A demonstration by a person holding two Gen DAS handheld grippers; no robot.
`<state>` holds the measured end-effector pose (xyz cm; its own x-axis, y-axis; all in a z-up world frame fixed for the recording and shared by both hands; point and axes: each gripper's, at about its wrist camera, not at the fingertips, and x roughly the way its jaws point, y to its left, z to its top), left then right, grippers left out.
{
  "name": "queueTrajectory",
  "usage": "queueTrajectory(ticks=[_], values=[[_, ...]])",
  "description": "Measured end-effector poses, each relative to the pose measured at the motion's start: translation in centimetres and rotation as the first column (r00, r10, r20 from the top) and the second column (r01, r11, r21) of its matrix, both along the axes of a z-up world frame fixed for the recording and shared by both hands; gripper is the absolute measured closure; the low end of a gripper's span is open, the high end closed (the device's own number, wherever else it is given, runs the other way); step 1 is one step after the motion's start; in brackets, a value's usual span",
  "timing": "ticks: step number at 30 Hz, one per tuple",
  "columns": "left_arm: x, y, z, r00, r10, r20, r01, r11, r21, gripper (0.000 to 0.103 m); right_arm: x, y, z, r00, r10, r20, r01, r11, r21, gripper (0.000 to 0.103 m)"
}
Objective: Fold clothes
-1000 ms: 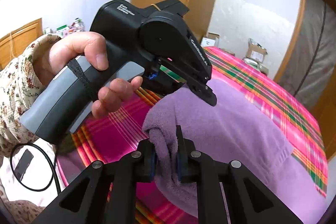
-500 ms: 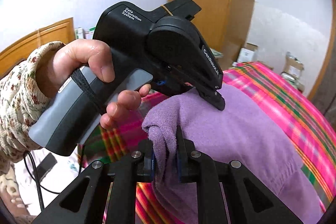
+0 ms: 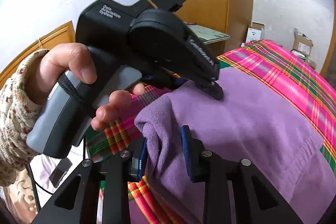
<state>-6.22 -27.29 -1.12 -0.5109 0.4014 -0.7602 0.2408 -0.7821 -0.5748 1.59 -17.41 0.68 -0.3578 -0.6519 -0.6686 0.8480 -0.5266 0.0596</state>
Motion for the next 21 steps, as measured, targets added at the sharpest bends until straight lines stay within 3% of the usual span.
queueTrajectory(ticks=[5, 12, 17, 21], values=[[2.1, 0.1, 2.0, 0.997, 0.051, -0.051, -0.054, 0.997, -0.052, 0.069, 0.6, 3.7, 2.4, 0.999, -0.044, -0.012, 0.043, 0.997, -0.070, 0.069], [4.7, 2.2, 5.9, 0.988, 0.079, -0.136, -0.095, 0.989, -0.115, 0.065, 3.1, 13.8, 5.4, 0.970, -0.242, 0.008, 0.240, 0.957, -0.164, 0.066], [5.4, 7.4, 9.0, 0.972, -0.042, -0.231, 0.006, 0.988, -0.156, 0.064, 2.6, 22.4, 5.3, 0.902, -0.432, 0.013, 0.428, 0.887, -0.172, 0.066], [4.7, 13.2, 9.3, 0.949, -0.211, -0.235, 0.170, 0.968, -0.186, 0.064, 1.6, 30.2, 4.3, 0.789, -0.614, 0.041, 0.612, 0.776, -0.156, 0.066]])
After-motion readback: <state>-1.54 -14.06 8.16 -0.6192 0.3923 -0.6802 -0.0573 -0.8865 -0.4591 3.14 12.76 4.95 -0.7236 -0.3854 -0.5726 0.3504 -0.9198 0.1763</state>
